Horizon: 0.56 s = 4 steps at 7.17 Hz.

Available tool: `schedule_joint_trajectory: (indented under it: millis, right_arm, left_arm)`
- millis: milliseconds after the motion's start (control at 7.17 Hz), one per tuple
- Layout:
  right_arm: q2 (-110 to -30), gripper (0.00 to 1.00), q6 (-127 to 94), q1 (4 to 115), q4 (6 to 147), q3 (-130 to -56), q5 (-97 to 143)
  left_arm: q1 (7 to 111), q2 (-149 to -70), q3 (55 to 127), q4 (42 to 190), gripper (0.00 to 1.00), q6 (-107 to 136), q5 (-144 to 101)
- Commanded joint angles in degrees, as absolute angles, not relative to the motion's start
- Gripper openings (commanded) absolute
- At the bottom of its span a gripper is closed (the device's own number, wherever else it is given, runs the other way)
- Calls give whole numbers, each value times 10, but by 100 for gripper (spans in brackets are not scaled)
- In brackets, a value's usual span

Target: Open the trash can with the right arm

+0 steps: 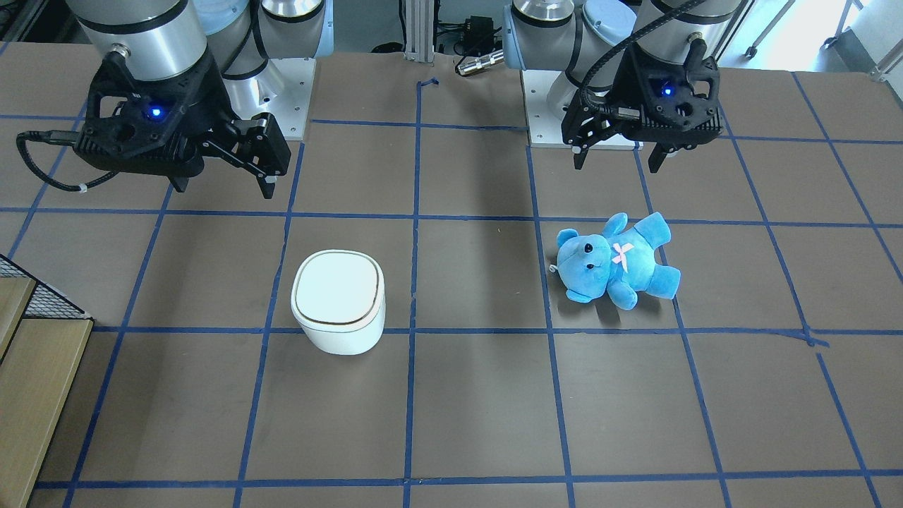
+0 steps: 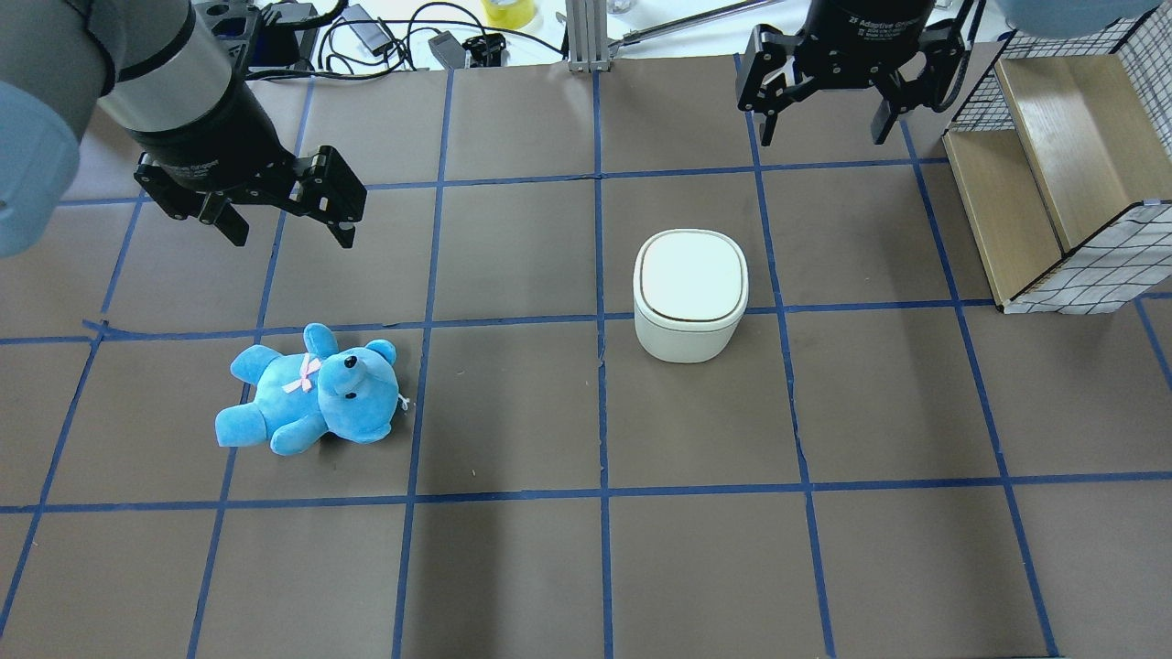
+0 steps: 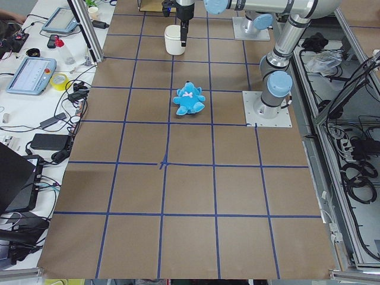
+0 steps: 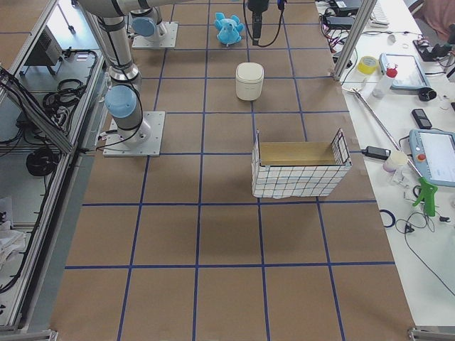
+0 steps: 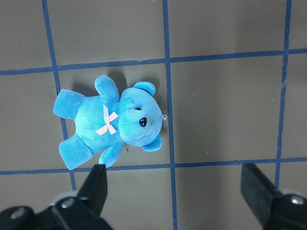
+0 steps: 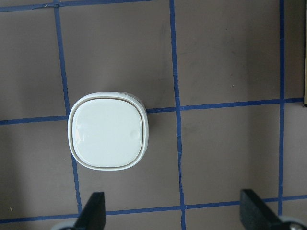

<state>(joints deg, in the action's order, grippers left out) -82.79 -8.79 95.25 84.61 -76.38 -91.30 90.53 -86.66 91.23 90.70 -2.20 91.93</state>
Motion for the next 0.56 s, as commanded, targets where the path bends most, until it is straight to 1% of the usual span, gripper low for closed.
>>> schedule_joint_trajectory:
  millis: [0, 419]
  right_arm:
    - [-828, 100, -88, 953, 846, -764, -913]
    - [-828, 100, -94, 954, 848, -766, -911]
  left_arm:
    - [905, -867, 912, 907, 100, -23, 919]
    - [905, -867, 912, 907, 100, -22, 919]
